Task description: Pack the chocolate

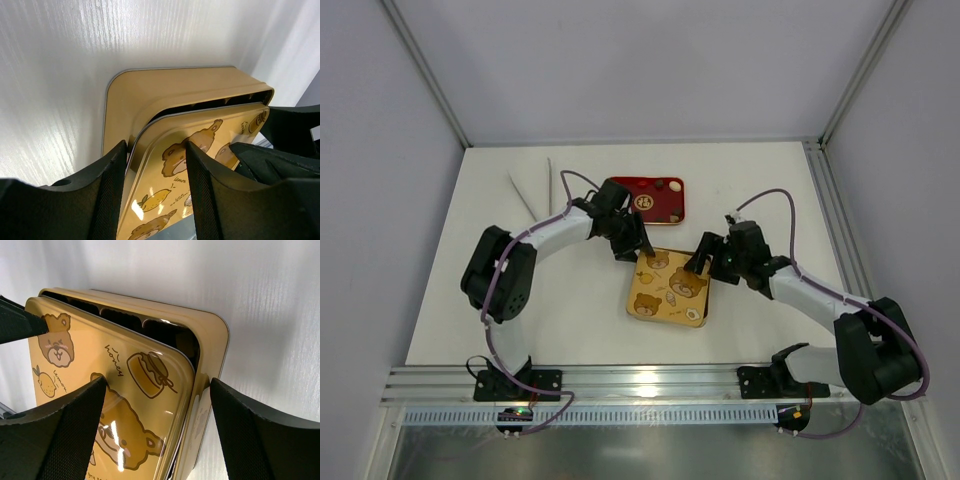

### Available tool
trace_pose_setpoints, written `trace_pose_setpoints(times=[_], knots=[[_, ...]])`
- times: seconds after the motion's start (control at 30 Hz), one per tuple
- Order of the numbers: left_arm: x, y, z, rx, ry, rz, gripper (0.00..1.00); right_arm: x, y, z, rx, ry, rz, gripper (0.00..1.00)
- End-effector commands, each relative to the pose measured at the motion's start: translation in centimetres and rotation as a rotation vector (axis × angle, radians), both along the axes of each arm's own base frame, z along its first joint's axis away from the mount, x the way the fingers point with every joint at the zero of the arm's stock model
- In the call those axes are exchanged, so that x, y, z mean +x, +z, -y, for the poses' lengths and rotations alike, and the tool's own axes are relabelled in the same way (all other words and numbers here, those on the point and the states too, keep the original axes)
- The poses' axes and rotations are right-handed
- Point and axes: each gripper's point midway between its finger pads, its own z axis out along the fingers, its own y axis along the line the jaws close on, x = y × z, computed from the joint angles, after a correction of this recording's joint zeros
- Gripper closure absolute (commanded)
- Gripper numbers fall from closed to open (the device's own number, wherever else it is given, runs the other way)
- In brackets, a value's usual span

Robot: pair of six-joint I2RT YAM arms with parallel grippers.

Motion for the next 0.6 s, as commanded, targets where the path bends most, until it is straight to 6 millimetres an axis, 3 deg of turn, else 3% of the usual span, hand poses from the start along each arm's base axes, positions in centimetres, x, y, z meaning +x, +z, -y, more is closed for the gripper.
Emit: trace_pose_setpoints(times=[0.0, 0.27, 0.57], knots=[[0.8, -0.7, -0.1, 0.046, 0.053, -0.002, 0.51, 1.7, 2.6, -1.5, 0.02, 0.039, 0.085, 0.15], [1.7, -0.6, -0.8, 0.086, 0.114, 0.02, 0.51, 1.8, 3.1, -1.9, -0.009, 0.053, 0.091, 0.1], [1.2, -1.7, -0.8, 0.103, 0.133, 0.014, 0.51, 1.6, 3.7, -2.2, -0.012, 0.052, 0.096, 0.09]])
